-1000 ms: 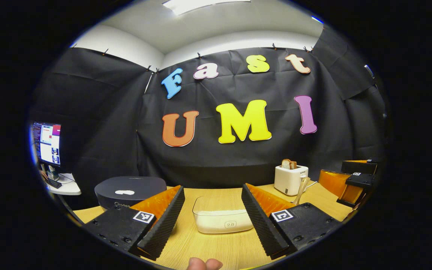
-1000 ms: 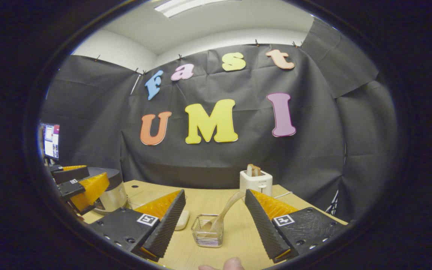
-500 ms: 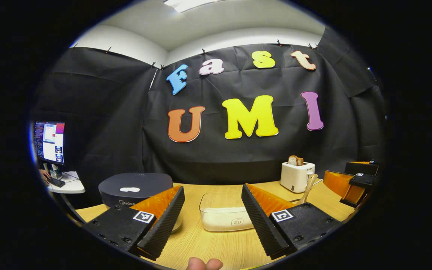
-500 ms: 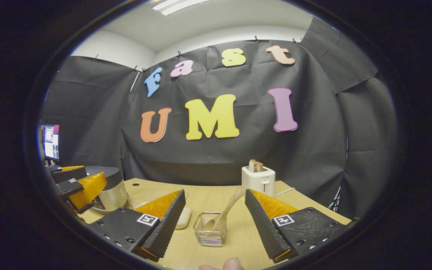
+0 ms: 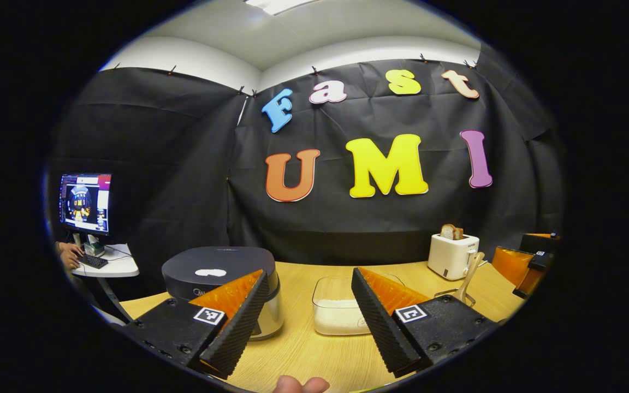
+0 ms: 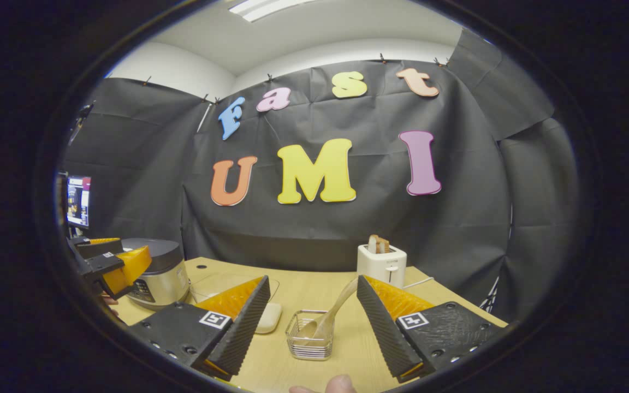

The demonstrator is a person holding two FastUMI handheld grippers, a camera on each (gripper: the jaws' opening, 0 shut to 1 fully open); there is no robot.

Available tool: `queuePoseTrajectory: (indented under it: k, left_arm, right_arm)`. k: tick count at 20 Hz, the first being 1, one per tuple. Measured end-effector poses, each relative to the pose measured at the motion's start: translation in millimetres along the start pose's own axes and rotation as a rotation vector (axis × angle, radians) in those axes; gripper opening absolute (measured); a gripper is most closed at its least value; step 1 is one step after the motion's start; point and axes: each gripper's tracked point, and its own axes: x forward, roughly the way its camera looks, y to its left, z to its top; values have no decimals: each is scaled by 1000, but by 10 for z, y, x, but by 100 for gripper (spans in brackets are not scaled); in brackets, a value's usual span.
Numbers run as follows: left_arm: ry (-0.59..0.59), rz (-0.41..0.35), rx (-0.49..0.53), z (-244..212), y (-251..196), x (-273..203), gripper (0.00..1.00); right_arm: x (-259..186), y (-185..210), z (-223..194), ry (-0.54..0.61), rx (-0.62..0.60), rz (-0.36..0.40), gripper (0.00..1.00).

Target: Close the left gripper, press the button to open the rice cooker; take a wooden spoon from the chopstick holder with the right hand, scoop a spoonful of rice and pour it into the rice cooker, then put the wooden spoon back into the chopstick holder.

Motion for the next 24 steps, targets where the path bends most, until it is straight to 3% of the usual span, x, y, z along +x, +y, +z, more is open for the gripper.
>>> queuePoseTrajectory:
  k: [7, 10, 12, 13, 15, 16, 18, 19, 20, 24]
  left_arm:
    - [27, 180, 83, 180, 897, 125, 97]
    - [85, 204, 94, 295, 1224, 231, 94]
    - [151, 195, 77, 284, 1362, 328, 86]
    - [183, 197, 69, 266, 1430, 353, 82]
    - [230, 190, 78, 259, 1518, 440, 64]
    - [264, 172, 68, 219, 1505, 487, 61]
    - [337, 109, 35, 149, 1447, 578, 47]
    - [361, 112, 29, 141, 1481, 659, 36]
    - [389, 99, 17, 97, 1473, 672, 17]
    - [521, 63, -23, -91, 1389, 714, 7]
  right_arm:
    - [137, 158, -128, 26, 0, 96, 95]
    - [165, 184, -108, 23, 14, 125, 95]
    - [173, 212, -97, 21, 13, 147, 95]
    - [168, 212, -97, 19, 16, 153, 95]
    - [166, 194, -112, 18, 17, 155, 95]
    - [161, 192, -121, 18, 20, 156, 95]
    - [122, 179, -64, -6, 41, 161, 95]
    - [98, 139, -37, -25, 36, 151, 95]
    - [87, 111, -4, -38, 28, 141, 95]
    - [74, 14, 27, -67, 46, 140, 95]
